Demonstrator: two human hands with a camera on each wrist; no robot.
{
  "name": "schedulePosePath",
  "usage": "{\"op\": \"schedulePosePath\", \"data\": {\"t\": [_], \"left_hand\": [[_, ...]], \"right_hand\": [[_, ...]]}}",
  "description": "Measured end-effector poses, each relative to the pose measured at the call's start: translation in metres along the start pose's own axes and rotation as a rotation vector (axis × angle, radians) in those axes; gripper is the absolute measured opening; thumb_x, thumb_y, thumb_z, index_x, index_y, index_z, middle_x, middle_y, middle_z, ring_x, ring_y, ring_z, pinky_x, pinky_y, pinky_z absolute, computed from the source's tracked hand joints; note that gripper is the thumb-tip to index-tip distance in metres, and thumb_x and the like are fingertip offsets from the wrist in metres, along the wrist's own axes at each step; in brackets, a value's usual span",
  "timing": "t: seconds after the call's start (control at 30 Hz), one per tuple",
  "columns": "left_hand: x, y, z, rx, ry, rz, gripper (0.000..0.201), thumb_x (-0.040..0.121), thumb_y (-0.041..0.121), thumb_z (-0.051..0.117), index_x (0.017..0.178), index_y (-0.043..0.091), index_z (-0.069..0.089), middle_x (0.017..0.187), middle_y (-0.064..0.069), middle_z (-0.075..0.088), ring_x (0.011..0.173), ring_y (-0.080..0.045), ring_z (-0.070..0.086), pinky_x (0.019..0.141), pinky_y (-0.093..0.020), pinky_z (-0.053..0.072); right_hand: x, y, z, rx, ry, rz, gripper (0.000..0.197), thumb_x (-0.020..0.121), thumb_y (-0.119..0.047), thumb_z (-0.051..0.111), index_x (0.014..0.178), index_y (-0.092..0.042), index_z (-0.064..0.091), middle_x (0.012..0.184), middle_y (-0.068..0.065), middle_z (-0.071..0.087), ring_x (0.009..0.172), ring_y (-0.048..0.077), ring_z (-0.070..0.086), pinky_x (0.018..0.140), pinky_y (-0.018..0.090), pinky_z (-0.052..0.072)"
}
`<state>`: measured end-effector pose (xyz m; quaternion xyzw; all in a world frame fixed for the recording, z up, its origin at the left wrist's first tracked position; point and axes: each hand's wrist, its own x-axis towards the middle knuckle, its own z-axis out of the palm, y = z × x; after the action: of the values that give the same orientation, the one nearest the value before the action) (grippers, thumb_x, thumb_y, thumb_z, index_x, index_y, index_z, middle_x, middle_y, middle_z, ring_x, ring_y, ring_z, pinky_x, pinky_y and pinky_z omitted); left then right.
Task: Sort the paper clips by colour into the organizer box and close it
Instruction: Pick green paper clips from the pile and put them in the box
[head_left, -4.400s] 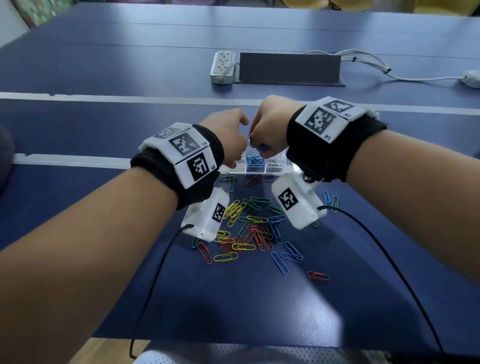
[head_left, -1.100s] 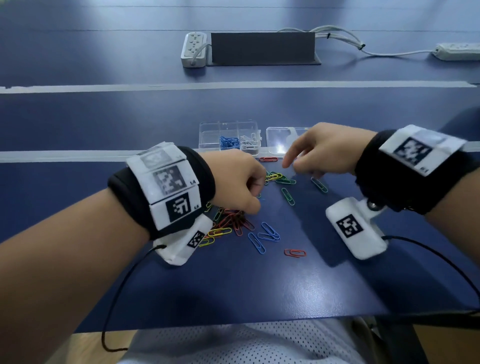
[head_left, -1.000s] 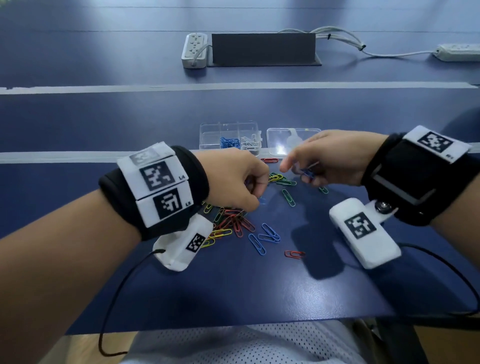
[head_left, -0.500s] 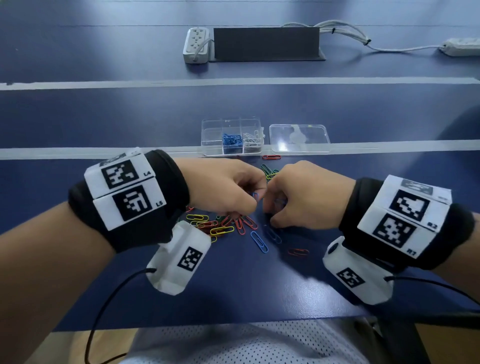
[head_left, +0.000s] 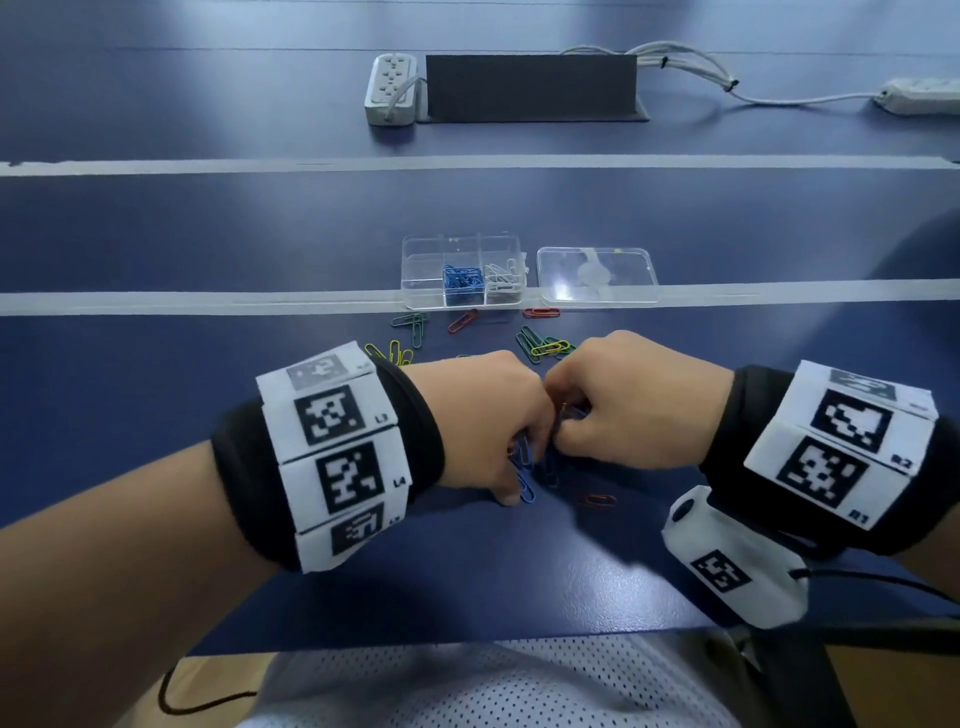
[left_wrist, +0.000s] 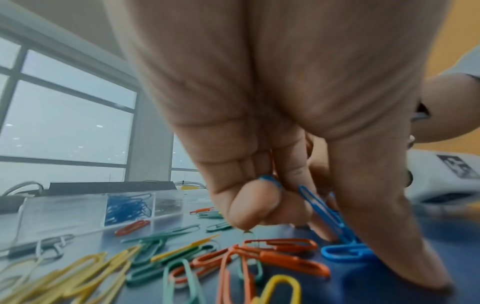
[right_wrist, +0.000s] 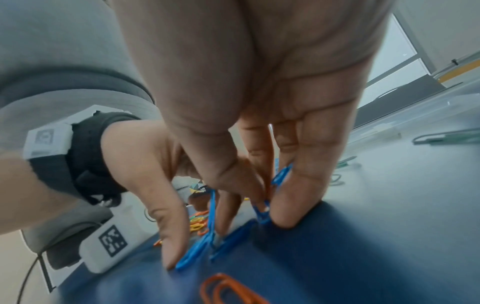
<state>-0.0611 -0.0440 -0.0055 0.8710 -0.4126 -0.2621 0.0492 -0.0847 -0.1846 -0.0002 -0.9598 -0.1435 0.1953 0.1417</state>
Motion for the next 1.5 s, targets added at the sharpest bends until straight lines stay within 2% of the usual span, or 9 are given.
{"op": "schedulePosePath", "data": {"t": [0.17, 0.33, 0.5, 0.63, 0.83, 1.03, 1.17, 1.4, 1.5], "left_hand": [[-0.001, 0.0, -0.002, 0.026, -0.026, 0.031, 0.017, 0.074, 0.032, 0.073, 0.089, 0.023, 0.075, 0.063, 0.013, 0.047, 0.074, -0.011, 0.046, 0.081, -0.033, 0.052], [-0.007, 0.002, -0.002, 0.009, -0.002, 0.034, 0.013, 0.078, 0.025, 0.067, 0.089, 0.024, 0.074, 0.067, 0.012, 0.057, 0.061, -0.004, 0.043, 0.076, -0.024, 0.05], [-0.009, 0.0, -0.006, 0.021, 0.056, -0.019, 0.019, 0.076, 0.021, 0.062, 0.09, 0.027, 0.074, 0.073, 0.011, 0.066, 0.056, -0.003, 0.045, 0.062, -0.012, 0.041], [-0.012, -0.012, -0.023, -0.018, 0.119, -0.064, 0.016, 0.076, 0.024, 0.067, 0.089, 0.029, 0.075, 0.07, 0.009, 0.066, 0.057, -0.004, 0.052, 0.056, -0.003, 0.036], [-0.004, -0.057, -0.063, -0.003, 0.304, -0.277, 0.021, 0.082, 0.017, 0.065, 0.099, 0.025, 0.075, 0.056, 0.016, 0.054, 0.061, -0.008, 0.051, 0.07, -0.015, 0.036], [0.012, -0.086, -0.073, 0.034, 0.383, -0.383, 0.026, 0.086, 0.01, 0.058, 0.105, 0.017, 0.074, 0.101, -0.007, 0.073, 0.095, -0.02, 0.059, 0.085, -0.024, 0.041], [0.019, -0.086, -0.068, 0.037, 0.362, -0.372, 0.026, 0.085, 0.011, 0.059, 0.106, 0.016, 0.074, 0.105, -0.005, 0.073, 0.102, -0.022, 0.061, 0.087, -0.026, 0.044], [0.017, -0.086, -0.067, -0.067, 0.413, -0.356, 0.035, 0.081, 0.008, 0.065, 0.114, 0.017, 0.068, 0.108, -0.003, 0.071, 0.102, -0.019, 0.064, 0.088, -0.022, 0.043], [0.014, -0.091, -0.064, -0.179, 0.462, -0.363, 0.039, 0.081, 0.003, 0.061, 0.115, 0.021, 0.067, 0.109, -0.001, 0.069, 0.092, -0.017, 0.063, 0.087, -0.022, 0.045]], "right_hand": [[-0.006, -0.007, 0.002, 0.08, -0.054, -0.009, 0.018, 0.068, -0.034, 0.073, 0.081, -0.023, 0.073, 0.073, -0.005, 0.07, 0.066, 0.013, 0.057, 0.068, 0.029, 0.052], [-0.002, -0.008, 0.007, 0.017, -0.01, -0.009, 0.012, 0.07, -0.024, 0.068, 0.08, -0.017, 0.071, 0.079, 0.005, 0.071, 0.075, 0.026, 0.065, 0.071, 0.037, 0.056], [-0.001, -0.014, 0.006, -0.087, -0.018, -0.012, 0.006, 0.073, -0.023, 0.063, 0.078, -0.019, 0.063, 0.074, 0.0, 0.059, 0.074, 0.026, 0.058, 0.056, 0.026, 0.043], [0.004, -0.011, 0.004, -0.041, -0.036, 0.035, 0.015, 0.07, -0.022, 0.065, 0.084, -0.023, 0.069, 0.086, 0.0, 0.069, 0.081, 0.024, 0.063, 0.07, 0.03, 0.053], [0.008, -0.011, 0.003, -0.002, -0.032, 0.059, 0.013, 0.07, -0.016, 0.065, 0.071, -0.028, 0.061, 0.089, 0.002, 0.068, 0.083, 0.026, 0.065, 0.075, 0.034, 0.056], [0.009, -0.015, 0.002, -0.062, -0.066, 0.045, 0.014, 0.073, -0.015, 0.063, 0.084, -0.024, 0.065, 0.098, 0.004, 0.066, 0.09, 0.027, 0.062, 0.07, 0.026, 0.048], [0.015, -0.016, 0.001, -0.094, -0.075, 0.064, 0.02, 0.073, -0.017, 0.063, 0.092, -0.02, 0.067, 0.101, 0.005, 0.065, 0.094, 0.028, 0.061, 0.07, 0.027, 0.047], [0.047, -0.016, -0.026, -0.024, -0.116, 0.123, 0.014, 0.072, -0.015, 0.064, 0.078, -0.025, 0.07, 0.06, -0.005, 0.061, 0.064, 0.015, 0.057, 0.059, 0.019, 0.046], [0.065, -0.019, -0.045, 0.085, -0.099, 0.129, 0.015, 0.071, -0.013, 0.06, 0.069, -0.026, 0.067, 0.058, -0.004, 0.065, 0.048, 0.006, 0.057, 0.053, 0.015, 0.043]]}}
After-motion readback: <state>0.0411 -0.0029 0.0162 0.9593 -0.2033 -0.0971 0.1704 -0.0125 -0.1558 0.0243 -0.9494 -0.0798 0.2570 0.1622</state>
